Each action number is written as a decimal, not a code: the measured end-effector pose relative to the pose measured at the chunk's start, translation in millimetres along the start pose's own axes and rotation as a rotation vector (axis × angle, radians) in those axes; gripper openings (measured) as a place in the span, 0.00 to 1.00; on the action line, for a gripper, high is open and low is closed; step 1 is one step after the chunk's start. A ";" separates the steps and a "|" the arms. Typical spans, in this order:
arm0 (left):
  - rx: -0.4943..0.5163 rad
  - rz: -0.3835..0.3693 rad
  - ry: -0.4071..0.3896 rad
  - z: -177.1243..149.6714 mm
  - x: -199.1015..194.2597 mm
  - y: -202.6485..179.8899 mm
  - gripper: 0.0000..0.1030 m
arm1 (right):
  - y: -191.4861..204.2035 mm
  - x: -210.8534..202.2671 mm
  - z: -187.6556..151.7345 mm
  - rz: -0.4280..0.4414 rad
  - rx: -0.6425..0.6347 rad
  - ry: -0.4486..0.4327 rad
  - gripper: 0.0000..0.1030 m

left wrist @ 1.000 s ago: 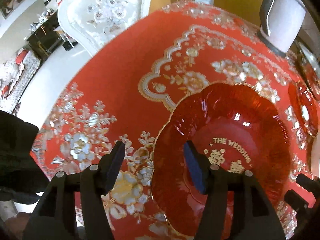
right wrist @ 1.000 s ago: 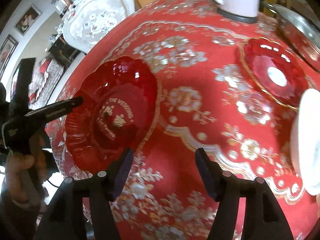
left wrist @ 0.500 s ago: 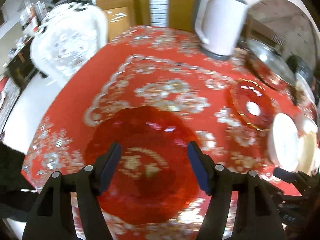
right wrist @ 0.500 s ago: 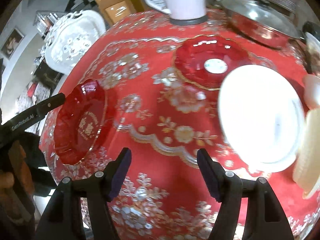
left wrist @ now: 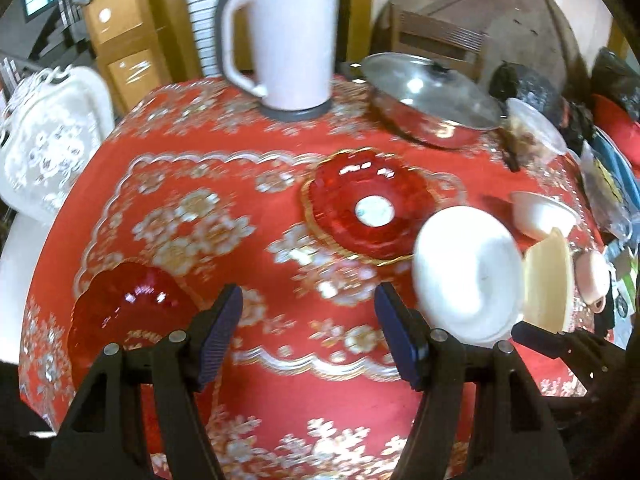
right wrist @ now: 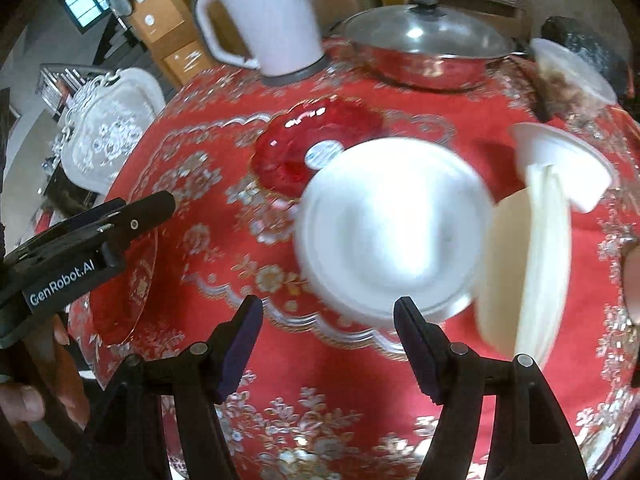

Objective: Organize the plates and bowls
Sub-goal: 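Move the left tool to the red glass plate with the sticker, then grasp the rim of the red glass plate with the left tool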

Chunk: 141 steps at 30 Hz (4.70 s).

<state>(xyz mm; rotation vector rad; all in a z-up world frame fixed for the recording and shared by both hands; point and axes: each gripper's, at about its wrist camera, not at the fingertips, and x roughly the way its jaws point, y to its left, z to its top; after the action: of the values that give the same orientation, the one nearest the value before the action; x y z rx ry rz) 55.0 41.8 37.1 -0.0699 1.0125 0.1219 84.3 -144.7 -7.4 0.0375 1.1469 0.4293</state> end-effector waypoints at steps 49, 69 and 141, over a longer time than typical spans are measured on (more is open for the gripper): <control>0.061 -0.002 -0.018 57.5 24.6 -46.0 0.66 | -40.6 -24.0 83.0 -0.050 0.036 -0.100 0.74; -0.022 0.034 0.050 83.2 84.5 -22.2 0.66 | -59.6 48.8 147.7 0.005 0.091 0.000 0.74; -0.089 -0.005 0.268 71.1 180.5 -13.4 0.48 | -61.1 158.6 162.3 0.089 0.183 0.263 0.15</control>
<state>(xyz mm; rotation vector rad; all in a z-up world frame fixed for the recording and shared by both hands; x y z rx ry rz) 211.1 49.2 -78.6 -0.1730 1.2744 0.1557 301.2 -115.0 -92.8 0.1965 1.4455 0.4148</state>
